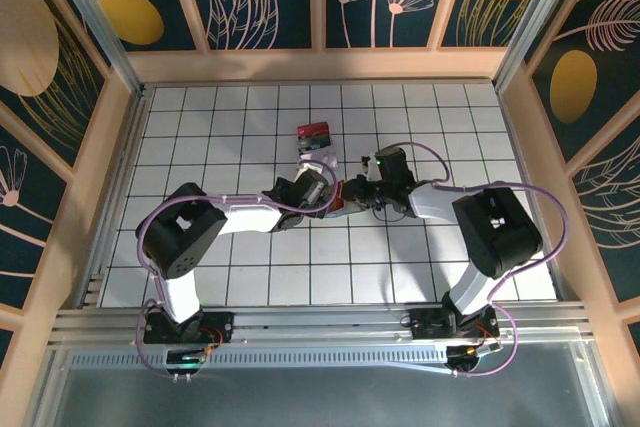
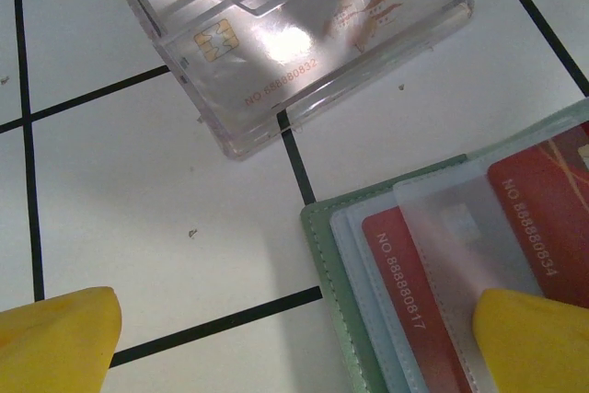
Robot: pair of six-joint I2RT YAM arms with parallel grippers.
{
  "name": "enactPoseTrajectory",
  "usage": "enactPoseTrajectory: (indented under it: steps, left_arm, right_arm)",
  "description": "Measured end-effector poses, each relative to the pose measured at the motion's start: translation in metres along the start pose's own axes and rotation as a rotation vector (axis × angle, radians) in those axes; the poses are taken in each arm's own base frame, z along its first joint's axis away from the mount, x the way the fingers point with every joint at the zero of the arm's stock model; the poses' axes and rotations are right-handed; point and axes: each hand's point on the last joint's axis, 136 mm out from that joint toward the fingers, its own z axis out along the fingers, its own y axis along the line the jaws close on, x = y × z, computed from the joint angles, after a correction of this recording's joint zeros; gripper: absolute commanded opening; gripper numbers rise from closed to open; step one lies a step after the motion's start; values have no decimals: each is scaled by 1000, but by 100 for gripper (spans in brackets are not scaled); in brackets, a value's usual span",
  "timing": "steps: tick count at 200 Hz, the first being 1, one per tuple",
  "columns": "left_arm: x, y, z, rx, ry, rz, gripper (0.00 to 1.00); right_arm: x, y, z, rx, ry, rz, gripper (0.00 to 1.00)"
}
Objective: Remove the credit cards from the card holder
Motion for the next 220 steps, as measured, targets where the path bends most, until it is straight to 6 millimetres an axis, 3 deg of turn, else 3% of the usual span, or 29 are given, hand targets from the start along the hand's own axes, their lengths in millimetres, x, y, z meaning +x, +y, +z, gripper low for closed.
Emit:
enactPoseTrajectory:
  steps: [21, 49, 87, 118, 174, 220]
  left_arm:
    - [0, -1, 0, 3, 1, 0, 99]
    - [0, -1, 0, 3, 1, -1, 99]
    - [0, 1, -2, 0, -1, -9, 99]
    - [-3, 4, -10, 0, -3, -8, 99]
    - [-55, 8, -56, 94, -121, -40, 99]
    - [-102, 25, -89, 293, -219, -94, 99]
  right_arm:
    - [3, -4, 5, 10, 7, 7, 16]
    - [3, -6, 10, 30, 6, 1, 0]
    - [0, -10, 8, 87, -1, -31, 0]
    - [-11, -7, -7, 152, -43, -108, 0]
    - [-24, 16, -32, 166, -87, -262, 0]
    - [-19, 45, -46, 73, -65, -404, 0]
